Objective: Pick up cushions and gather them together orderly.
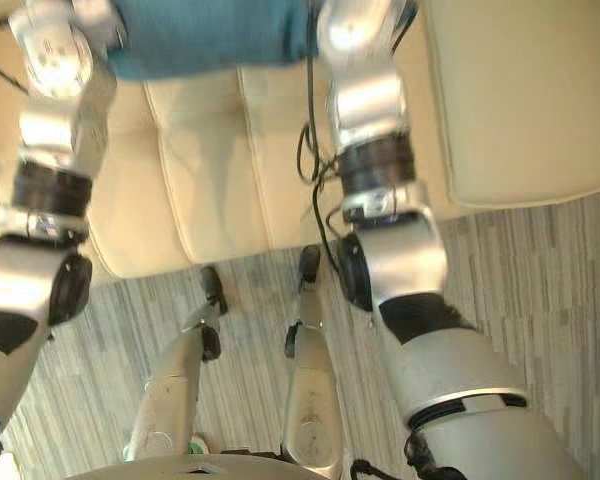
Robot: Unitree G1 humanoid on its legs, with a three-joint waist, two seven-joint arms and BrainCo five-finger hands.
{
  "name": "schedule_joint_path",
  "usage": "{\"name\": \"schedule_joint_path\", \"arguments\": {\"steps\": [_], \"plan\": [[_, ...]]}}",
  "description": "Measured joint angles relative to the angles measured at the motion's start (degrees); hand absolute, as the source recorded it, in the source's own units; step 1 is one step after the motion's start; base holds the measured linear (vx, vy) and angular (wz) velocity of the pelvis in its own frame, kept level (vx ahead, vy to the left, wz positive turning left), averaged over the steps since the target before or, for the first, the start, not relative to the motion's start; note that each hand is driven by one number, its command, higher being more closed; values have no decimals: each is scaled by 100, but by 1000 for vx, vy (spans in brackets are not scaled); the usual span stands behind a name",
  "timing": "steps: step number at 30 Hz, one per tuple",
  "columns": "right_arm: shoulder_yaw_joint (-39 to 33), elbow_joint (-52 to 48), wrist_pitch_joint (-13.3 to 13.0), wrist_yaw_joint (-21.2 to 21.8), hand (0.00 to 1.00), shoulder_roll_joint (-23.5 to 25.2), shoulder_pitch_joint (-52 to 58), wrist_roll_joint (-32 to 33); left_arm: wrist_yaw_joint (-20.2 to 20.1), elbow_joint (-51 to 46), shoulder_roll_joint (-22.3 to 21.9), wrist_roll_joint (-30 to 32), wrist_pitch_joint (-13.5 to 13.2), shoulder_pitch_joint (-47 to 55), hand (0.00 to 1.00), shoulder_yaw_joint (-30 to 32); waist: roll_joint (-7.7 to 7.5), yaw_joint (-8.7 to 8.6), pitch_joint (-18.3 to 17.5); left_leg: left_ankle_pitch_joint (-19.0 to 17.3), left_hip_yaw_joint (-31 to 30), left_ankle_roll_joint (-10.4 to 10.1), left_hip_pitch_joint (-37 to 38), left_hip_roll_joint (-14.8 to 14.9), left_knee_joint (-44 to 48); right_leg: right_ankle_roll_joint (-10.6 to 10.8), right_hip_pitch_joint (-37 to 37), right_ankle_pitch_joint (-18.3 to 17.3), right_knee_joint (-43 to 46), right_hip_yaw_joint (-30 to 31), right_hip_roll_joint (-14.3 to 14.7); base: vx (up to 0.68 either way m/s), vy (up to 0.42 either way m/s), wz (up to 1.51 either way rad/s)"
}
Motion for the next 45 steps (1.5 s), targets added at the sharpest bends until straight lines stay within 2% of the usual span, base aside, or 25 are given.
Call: {"name": "schedule_joint_path", "arguments": {"steps": [2,4,7,10,13,14,18,20,24,29,34,41,45], "plan": [[-61,9,0,-119,0,-69,-404,0,132,69,2,57,-4,-398,0,31,6,44,17,186,-42,-22,-176,-16,-260,-11,-253,18,-3,-32,8,-42,13,19],[-121,-4,0,-256,0,-78,-638,15,181,67,-1,61,-9,-658,0,141,4,158,21,394,-57,-50,-301,-35,-564,-11,-505,22,-3,-66,22,-12,10,13],[-116,-14,7,-455,0,-64,-703,110,304,65,-20,60,-18,-797,0,309,4,198,21,614,-154,-119,-471,4,-897,-14,-756,26,-3,-179,80,9,26,15],[-71,-13,12,-482,0,-154,-708,544,302,67,-151,55,-18,-803,0,501,4,269,21,757,-194,-183,-709,61,-1093,-14,-1019,26,-3,-304,136,32,30,16],[30,159,-7,-253,0,-313,-708,1301,149,111,-169,56,-13,-803,0,516,5,320,21,848,-239,-228,-1050,98,-1148,-19,-1341,31,-2,-366,150,74,52,13],[239,652,-9,-40,0,-431,-702,1794,46,346,-189,58,20,-802,0,509,5,308,22,911,-289,-252,-1177,112,-1218,-20,-1471,32,-2,-435,154,85,70,9],[642,1176,36,317,0,-470,-604,2262,-219,868,-248,57,116,-697,0,466,5,301,21,994,-355,-333,-1324,201,-1316,-20,-1624,32,-2,-500,212,79,80,3],[672,1173,-11,412,0,-488,-505,2263,-321,884,-248,58,94,-551,0,471,5,322,21,1006,-359,-350,-1395,240,-1317,-20,-1689,32,-2,-510,250,70,55,-3],[667,1103,-149,588,0,-627,42,2328,-519,884,-415,63,-151,72,0,504,4,338,21,1021,-370,-374,-1407,308,-1323,-19,-1706,31,-2,-526,315,59,62,-5],[654,1030,-158,654,0,-644,493,2496,-618,702,-503,47,-251,573,0,500,4,294,21,1073,-380,-386,-1366,316,-1364,-18,-1704,30,-1,-528,330,24,59,-2],[638,645,-150,764,0,-635,945,2551,-828,694,-476,-66,-307,873,0,452,1,296,19,1151,-363,-390,-1241,359,-1413,-18,-1597,26,-2,-490,405,4,47,-1],[289,-726,-191,789,0,-601,1954,2696,-884,151,-361,-511,-190,1717,0,535,0,295,19,1145,-267,-401,-755,434,-1418,-34,-1173,13,-2,-407,467,1,31,-10],[-416,-1872,-447,785,0,-584,2977,2696,-884,-631,-264,-655,-194,2475,0,1040,-7,296,15,1120,-168,-430,-334,489,-1418,-85,-805,-28,-1,-317,529,-2,3,-12]]}}
